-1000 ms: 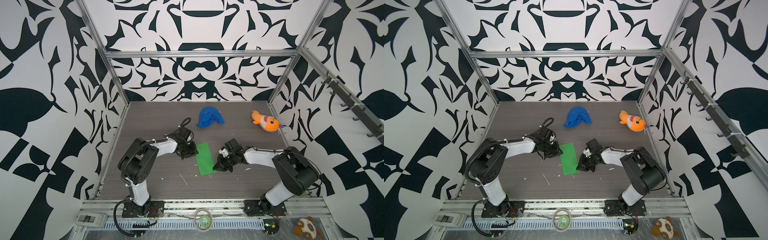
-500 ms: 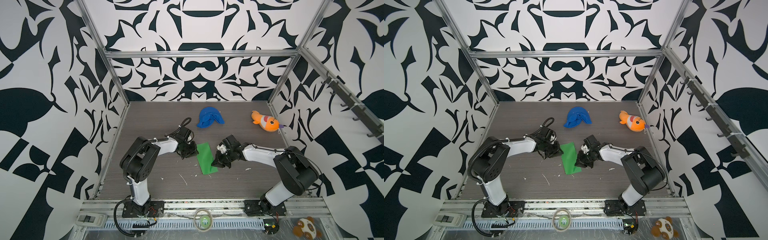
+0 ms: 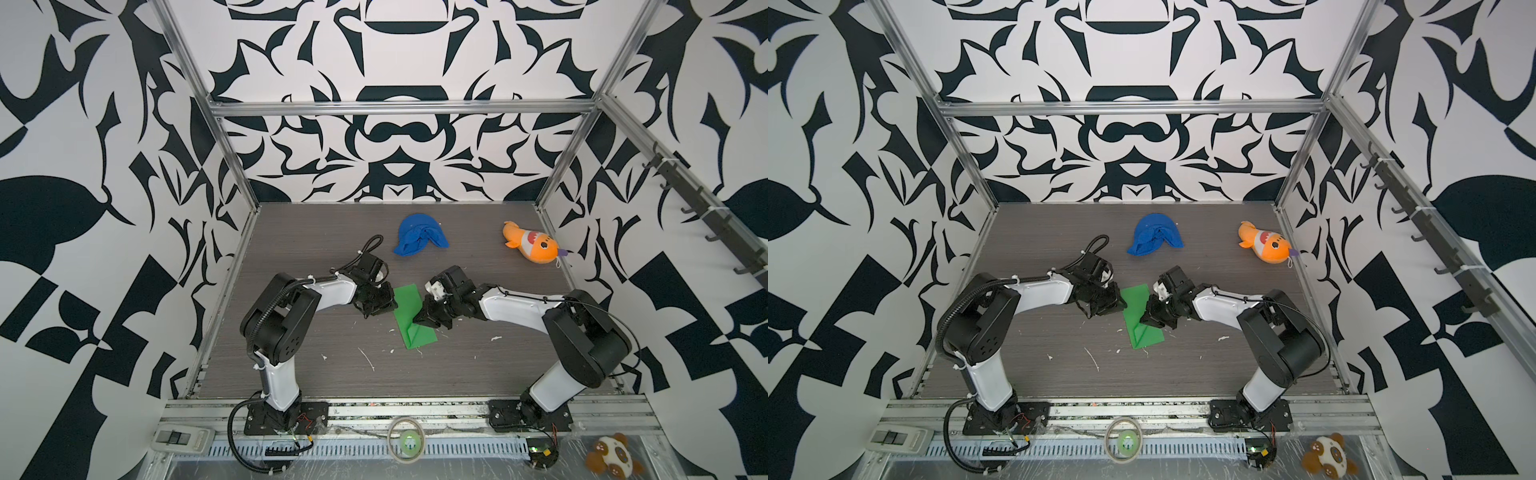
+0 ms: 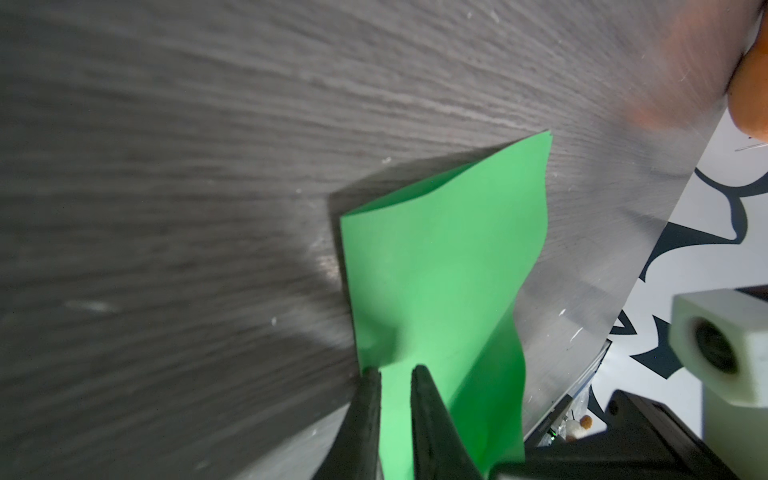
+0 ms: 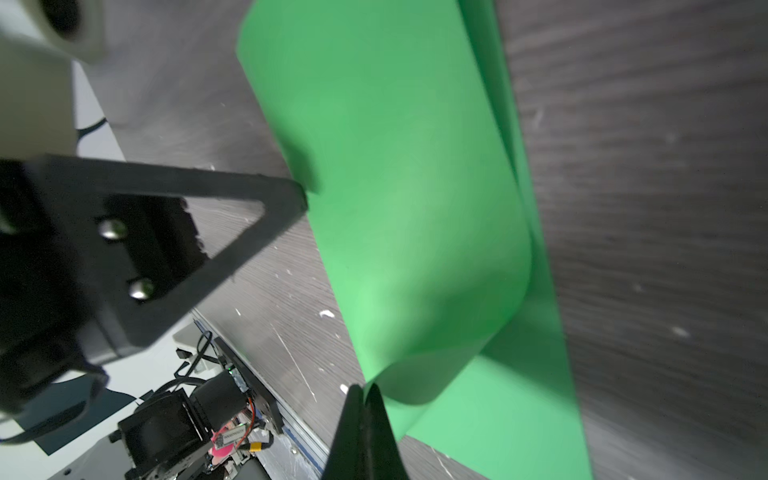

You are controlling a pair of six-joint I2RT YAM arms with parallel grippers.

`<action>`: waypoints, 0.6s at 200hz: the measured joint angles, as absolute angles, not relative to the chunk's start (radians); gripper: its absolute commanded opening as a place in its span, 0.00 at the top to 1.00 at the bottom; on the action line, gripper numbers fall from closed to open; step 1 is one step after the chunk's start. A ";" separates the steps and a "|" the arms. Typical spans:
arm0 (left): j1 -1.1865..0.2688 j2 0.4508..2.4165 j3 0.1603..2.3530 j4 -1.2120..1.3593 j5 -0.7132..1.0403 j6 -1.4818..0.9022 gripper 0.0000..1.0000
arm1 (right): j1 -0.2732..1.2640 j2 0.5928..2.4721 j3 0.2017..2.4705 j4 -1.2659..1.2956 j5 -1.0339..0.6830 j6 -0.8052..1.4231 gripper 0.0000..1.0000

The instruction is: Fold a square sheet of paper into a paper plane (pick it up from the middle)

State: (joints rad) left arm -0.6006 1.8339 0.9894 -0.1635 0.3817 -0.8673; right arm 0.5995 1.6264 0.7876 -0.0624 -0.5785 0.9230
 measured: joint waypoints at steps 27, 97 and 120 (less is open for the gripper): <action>-0.601 1.834 0.990 -0.163 0.381 -0.868 0.81 | 0.613 1.644 0.780 0.015 -0.566 0.953 0.97; -0.603 1.834 0.990 -0.164 0.379 -0.871 0.81 | 0.636 1.684 0.767 0.078 -0.530 0.973 0.97; -0.603 1.834 0.990 -0.164 0.379 -0.872 0.81 | 0.638 1.684 0.759 0.080 -0.519 0.973 0.97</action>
State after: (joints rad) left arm -0.6025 1.8343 0.9901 -0.1642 0.3786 -0.8719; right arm 0.6376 1.6836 0.7586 0.0803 -0.5190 0.9726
